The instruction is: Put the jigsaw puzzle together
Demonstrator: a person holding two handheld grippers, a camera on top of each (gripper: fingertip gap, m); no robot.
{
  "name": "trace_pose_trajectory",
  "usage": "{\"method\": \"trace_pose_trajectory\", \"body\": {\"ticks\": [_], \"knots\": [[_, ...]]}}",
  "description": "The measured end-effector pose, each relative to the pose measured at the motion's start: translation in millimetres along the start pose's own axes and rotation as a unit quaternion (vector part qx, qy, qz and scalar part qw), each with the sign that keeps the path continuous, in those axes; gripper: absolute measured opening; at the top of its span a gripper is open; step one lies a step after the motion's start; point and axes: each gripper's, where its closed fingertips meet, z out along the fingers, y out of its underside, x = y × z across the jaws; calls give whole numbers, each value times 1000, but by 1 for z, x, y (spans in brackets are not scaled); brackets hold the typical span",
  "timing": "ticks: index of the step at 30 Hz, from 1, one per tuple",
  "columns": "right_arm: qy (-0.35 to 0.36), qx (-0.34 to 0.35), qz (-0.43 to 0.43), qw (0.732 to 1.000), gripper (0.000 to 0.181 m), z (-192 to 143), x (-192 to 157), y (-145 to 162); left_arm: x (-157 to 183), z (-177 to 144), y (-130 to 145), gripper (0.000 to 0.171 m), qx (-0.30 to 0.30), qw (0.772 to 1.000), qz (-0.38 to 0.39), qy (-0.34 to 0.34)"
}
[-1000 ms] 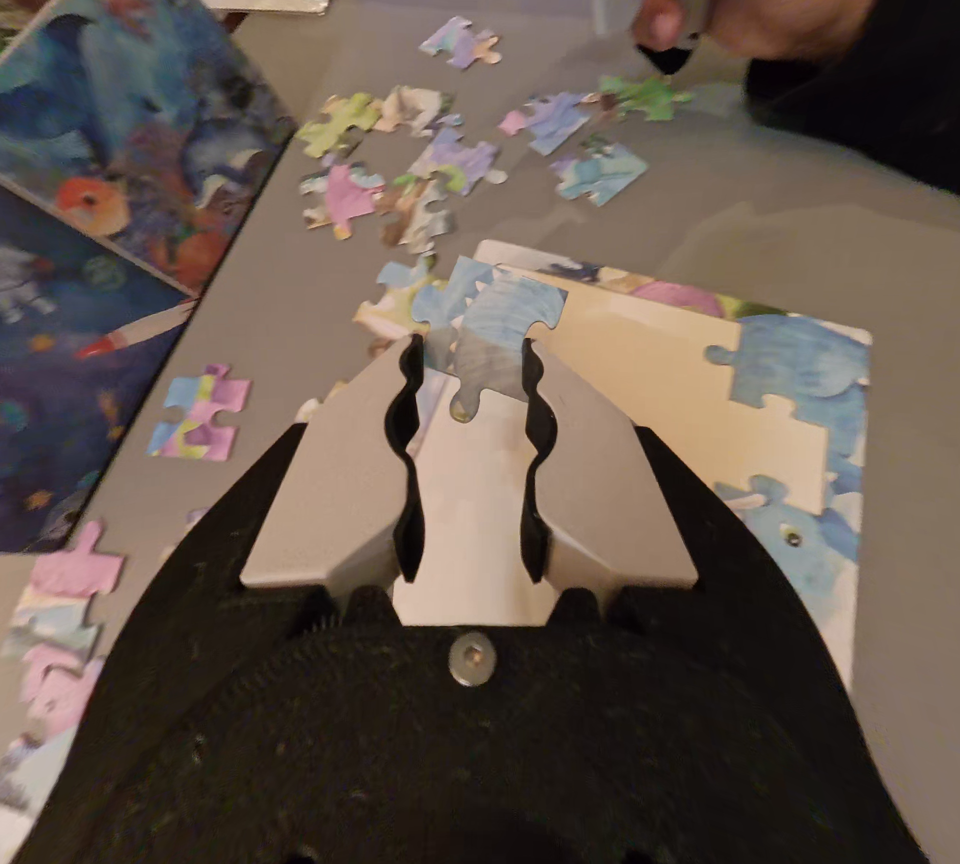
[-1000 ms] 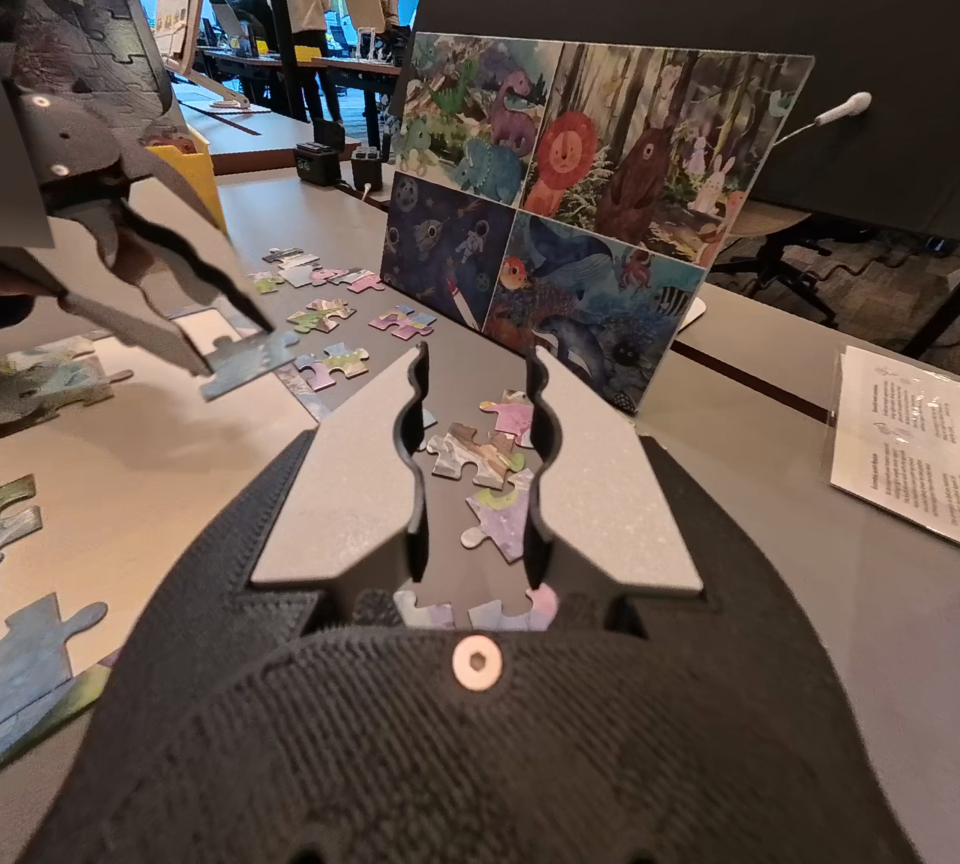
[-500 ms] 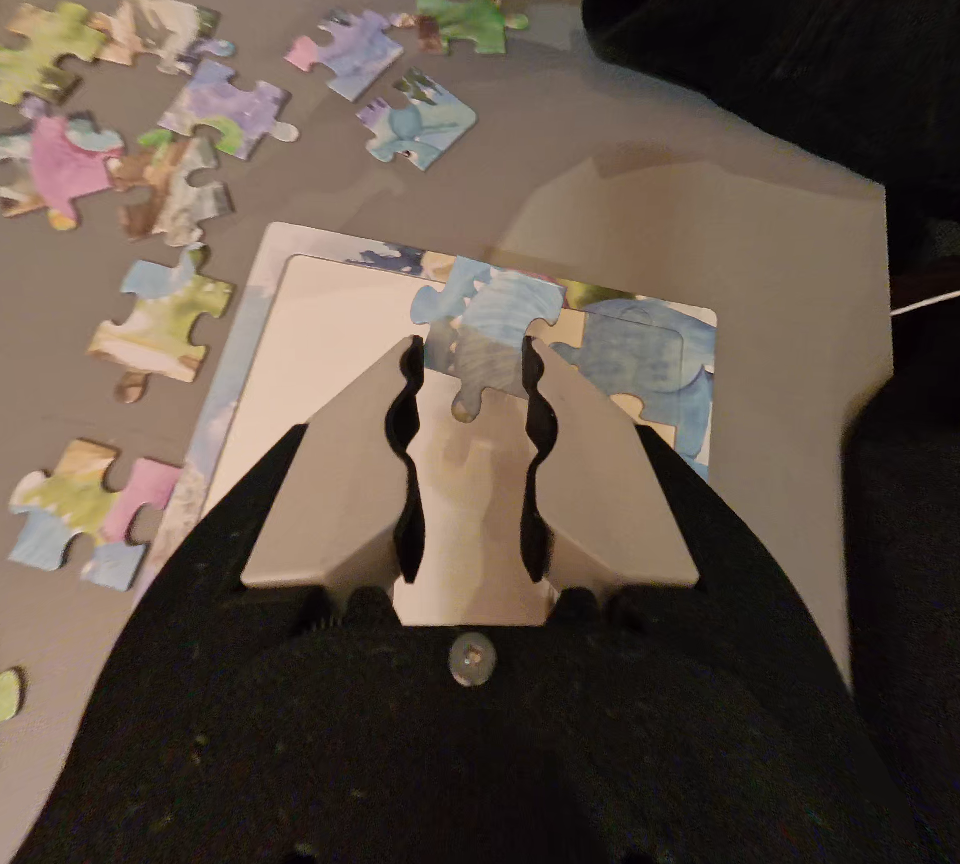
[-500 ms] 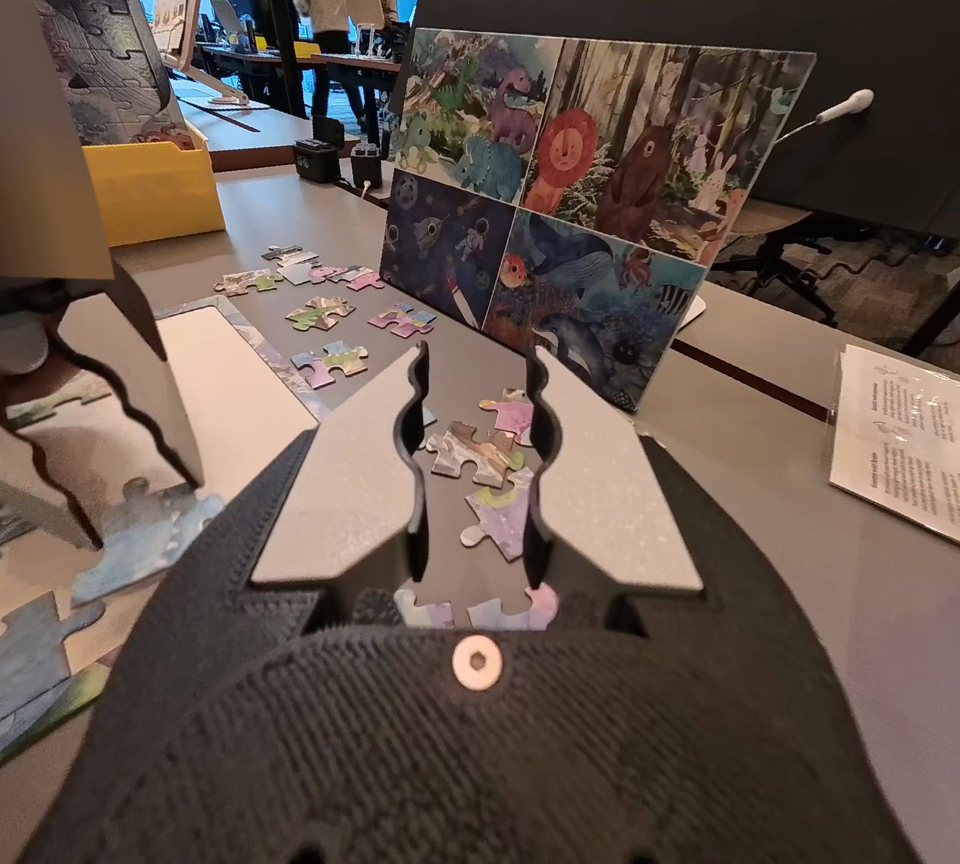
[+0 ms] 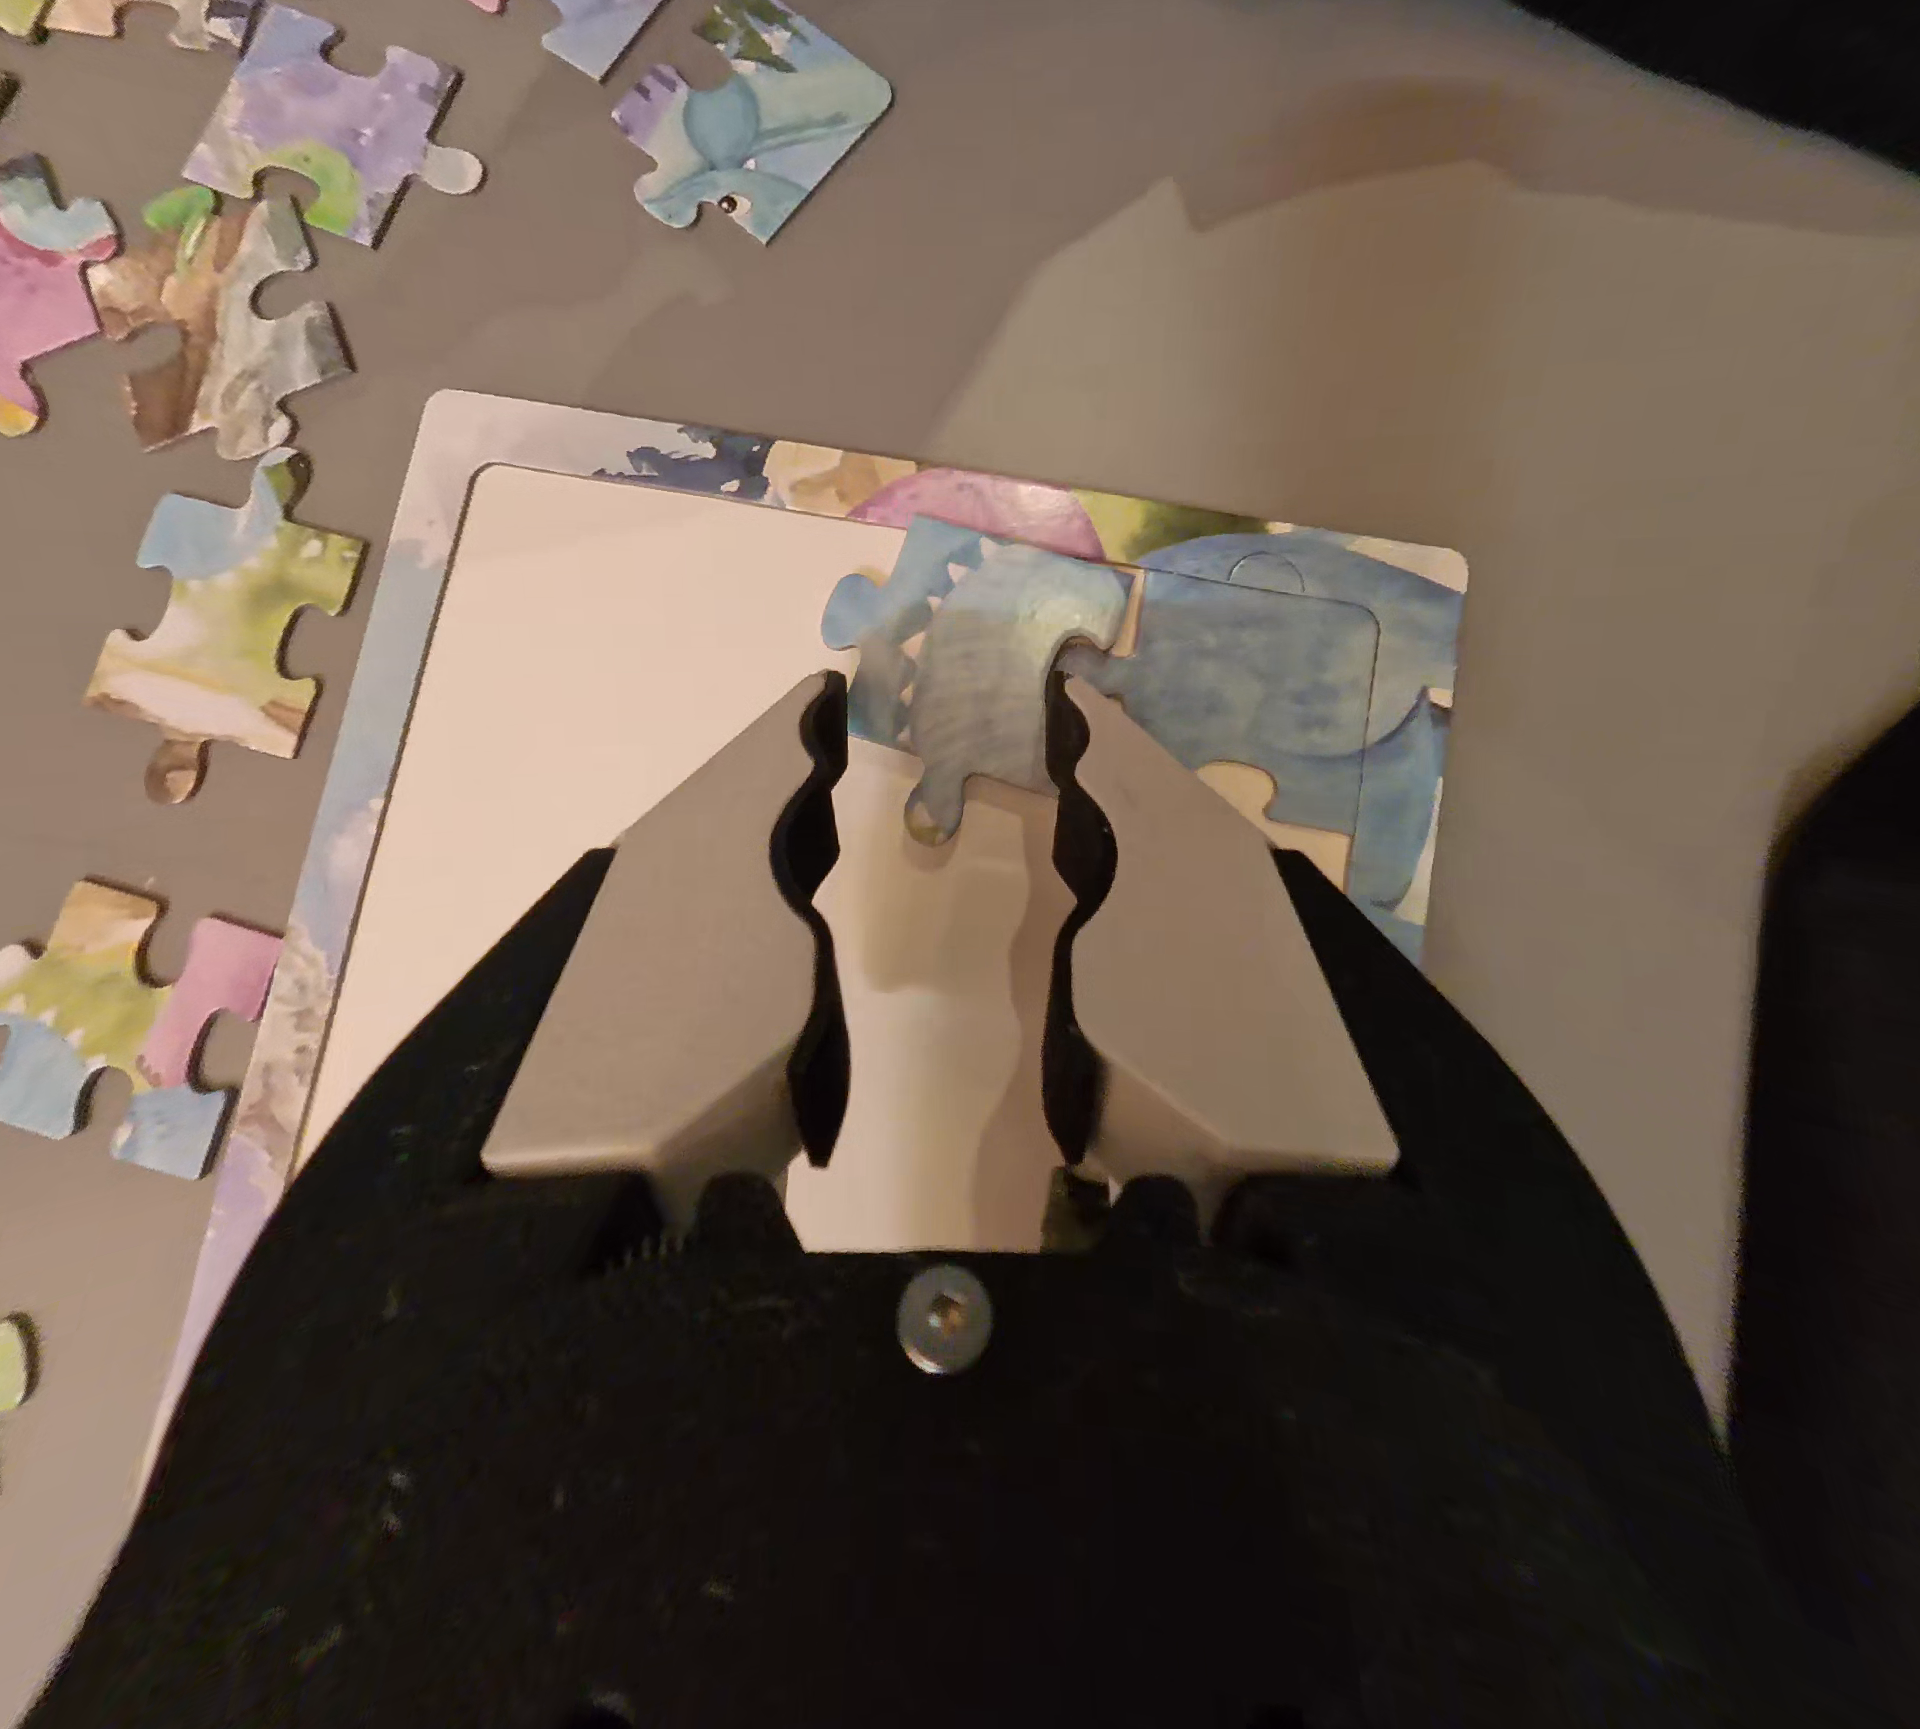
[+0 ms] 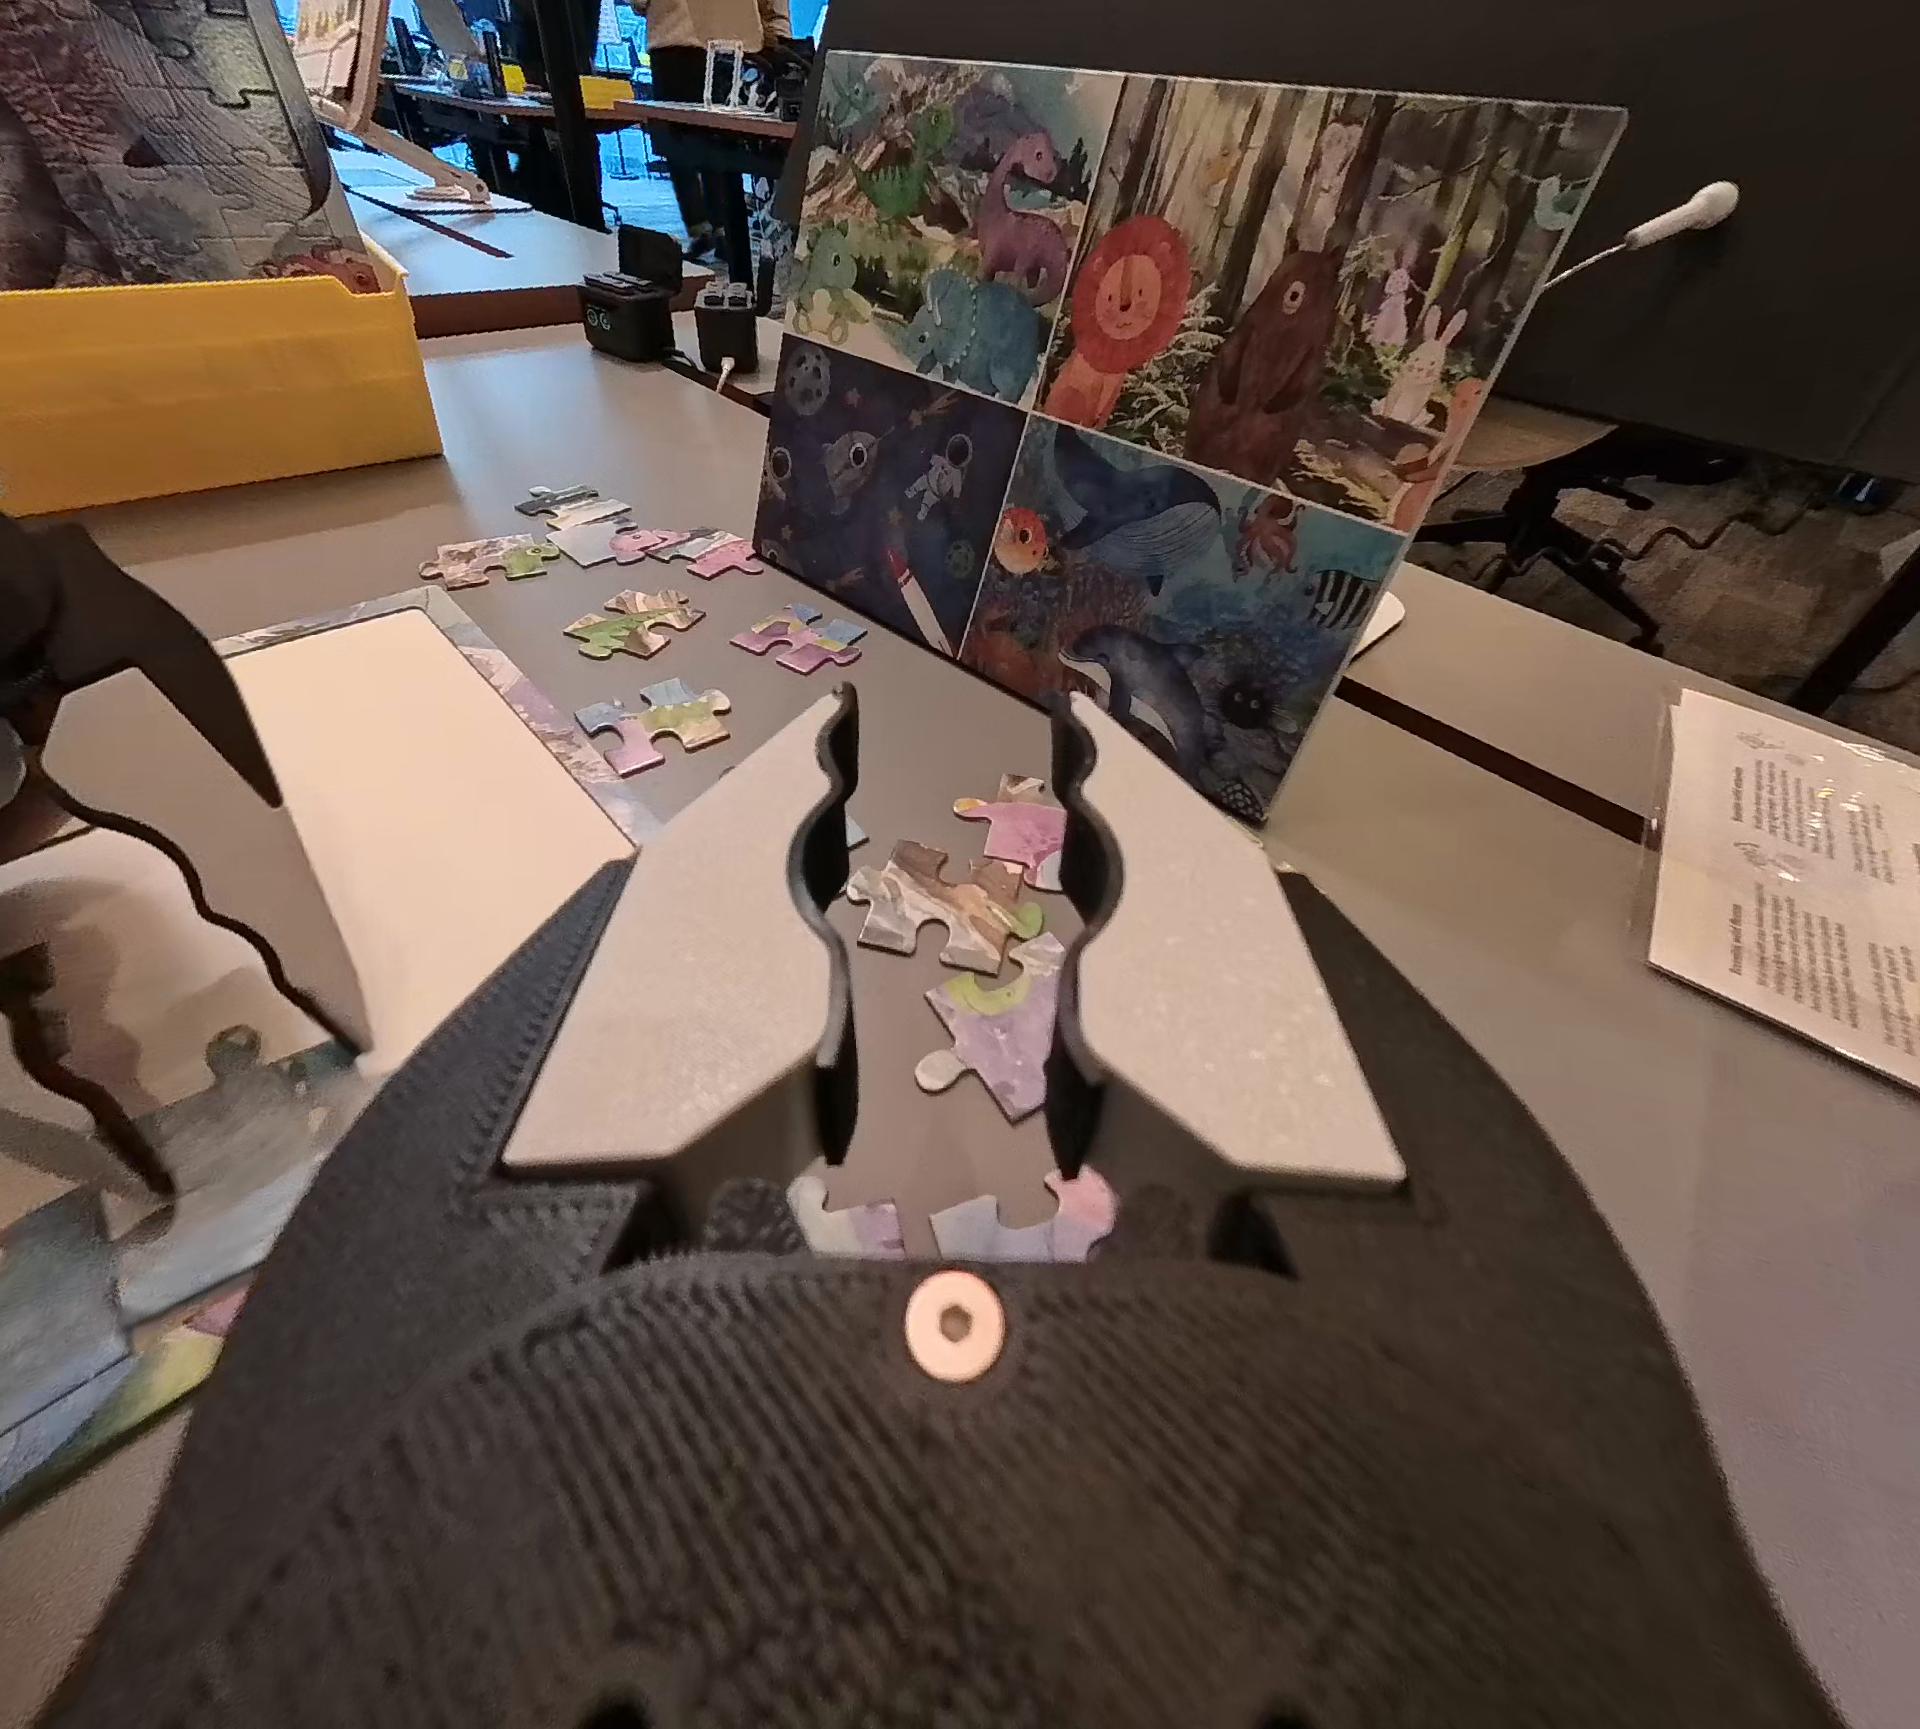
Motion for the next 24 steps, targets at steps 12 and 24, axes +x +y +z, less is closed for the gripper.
{"method": "trace_pose_trajectory", "body": {"ticks": [12, 24], "knots": [[0, 0, -3, 1000, 36, 0, -1, -1, 7, -16, -13, 42, 58, 994, -53, 81], [-1, -2, -2, 1000, 36, 1, -1, 1, 11, -11, -11, 44, 53, 994, -40, 82]]}}
